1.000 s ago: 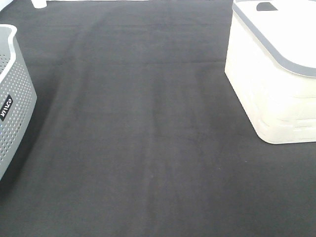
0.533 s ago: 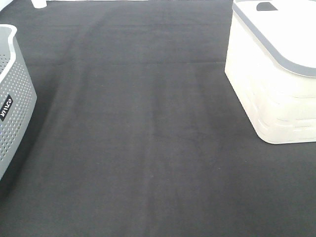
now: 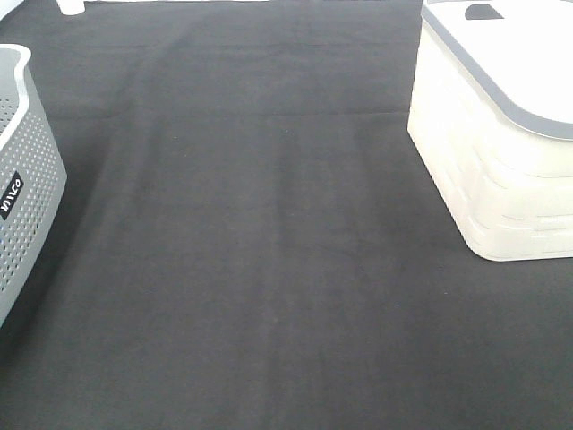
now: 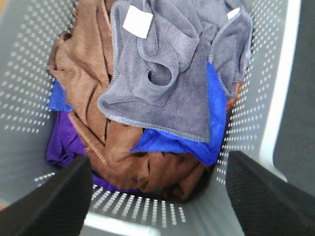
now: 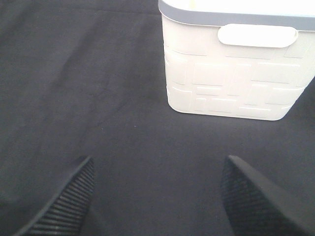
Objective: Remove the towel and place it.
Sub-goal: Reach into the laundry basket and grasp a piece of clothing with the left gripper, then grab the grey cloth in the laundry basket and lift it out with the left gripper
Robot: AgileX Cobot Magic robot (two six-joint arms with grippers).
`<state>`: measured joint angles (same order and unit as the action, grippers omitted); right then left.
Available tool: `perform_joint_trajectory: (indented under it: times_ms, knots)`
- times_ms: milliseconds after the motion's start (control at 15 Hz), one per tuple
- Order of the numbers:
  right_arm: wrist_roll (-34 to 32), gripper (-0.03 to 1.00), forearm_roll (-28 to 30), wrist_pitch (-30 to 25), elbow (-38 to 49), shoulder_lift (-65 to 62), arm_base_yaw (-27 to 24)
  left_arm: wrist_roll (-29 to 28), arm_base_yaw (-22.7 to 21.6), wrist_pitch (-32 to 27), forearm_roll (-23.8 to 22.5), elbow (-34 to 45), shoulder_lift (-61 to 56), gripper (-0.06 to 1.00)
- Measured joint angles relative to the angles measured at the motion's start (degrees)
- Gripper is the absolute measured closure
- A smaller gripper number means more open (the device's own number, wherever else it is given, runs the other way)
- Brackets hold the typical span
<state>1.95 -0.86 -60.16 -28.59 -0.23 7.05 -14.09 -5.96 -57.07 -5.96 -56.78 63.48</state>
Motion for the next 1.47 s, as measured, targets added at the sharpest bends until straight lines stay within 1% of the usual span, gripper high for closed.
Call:
perform_joint_trajectory:
  times_ms: [200,333,400,533,667,800,933,1067,1267,1467]
  knots:
    - [0.00,0.25,0.00,0.00,0.00,0.00,0.00,0.34,0.00,-0.63,0.00,-5.84,9.97,0.24]
    - [0.00,0.25,0.00,0.00,0.00,0.00,0.00,2.23,-0.63,-1.20,0.29,-11.06,14.95,0.24]
    - [0.00,0.25,0.00,0.00,0.00,0.00,0.00,2.98,-2.23,-1.78,0.97,-13.58,17.65,0.24]
    - [0.00,0.25,0.00,0.00,0.00,0.00,0.00,6.02,-6.82,-3.55,3.38,-17.99,22.69,0.24]
    - [0.00,0.25,0.00,0.00,0.00,0.00,0.00,9.68,-10.43,-4.18,4.98,-19.60,26.41,0.24]
    - [0.00,0.25,0.00,0.00,0.00,0.00,0.00,10.66,-12.09,-2.69,5.50,-19.94,29.62,0.24]
    - [0.00,0.25,0.00,0.00,0.00,0.00,0.00,10.94,-12.20,0.63,5.61,-19.94,33.00,0.24]
    - [0.00,0.25,0.00,0.00,0.00,0.00,0.00,11.63,-12.20,2.69,5.96,-21.20,37.07,0.24]
    - [0.00,0.25,0.00,0.00,0.00,0.00,0.00,12.03,-12.20,2.86,5.96,-26.99,43.43,0.24]
    - [0.00,0.25,0.00,0.00,0.00,0.00,0.00,14.09,-11.75,2.86,8.54,-31.57,47.73,0.24]
